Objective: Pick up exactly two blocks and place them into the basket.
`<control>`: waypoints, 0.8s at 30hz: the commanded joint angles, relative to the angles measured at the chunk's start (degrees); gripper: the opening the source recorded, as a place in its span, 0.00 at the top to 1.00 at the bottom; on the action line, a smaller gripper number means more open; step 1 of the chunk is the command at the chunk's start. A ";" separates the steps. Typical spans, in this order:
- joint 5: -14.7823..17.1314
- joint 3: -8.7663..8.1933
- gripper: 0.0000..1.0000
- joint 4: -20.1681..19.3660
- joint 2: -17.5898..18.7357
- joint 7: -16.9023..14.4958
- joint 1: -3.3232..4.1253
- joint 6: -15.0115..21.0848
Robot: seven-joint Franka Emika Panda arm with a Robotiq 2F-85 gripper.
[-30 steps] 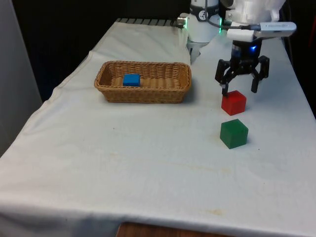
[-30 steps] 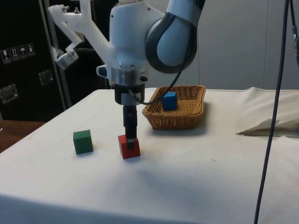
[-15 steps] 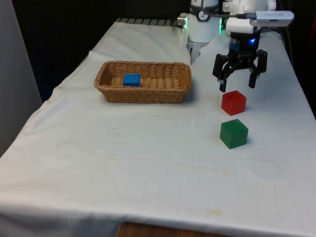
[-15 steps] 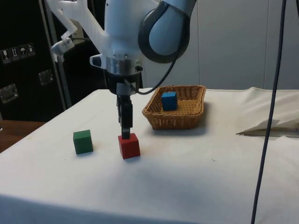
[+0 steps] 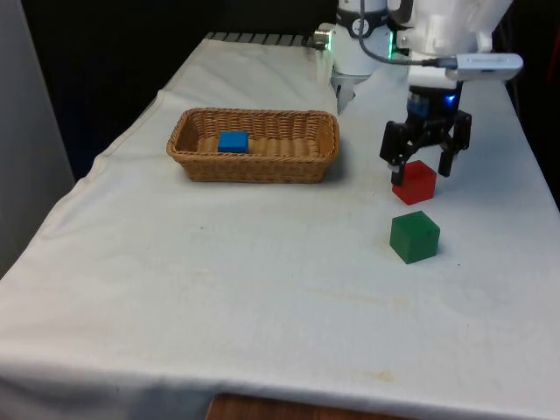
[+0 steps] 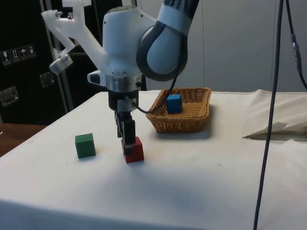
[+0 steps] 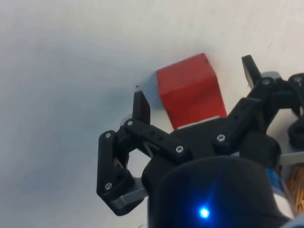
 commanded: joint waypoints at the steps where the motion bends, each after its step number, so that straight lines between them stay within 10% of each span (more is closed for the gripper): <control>1: 0.06 0.17 0.00 -0.11 0.34 -1.09 -0.52 0.69; 22: 1.32 0.00 0.04 -2.92 1.09 -3.50 -2.01 2.58; 23: 0.11 -1.32 0.12 -2.69 1.03 -2.52 -0.97 1.78; 24: 1.38 0.11 0.12 -2.98 1.15 -3.50 -2.12 2.64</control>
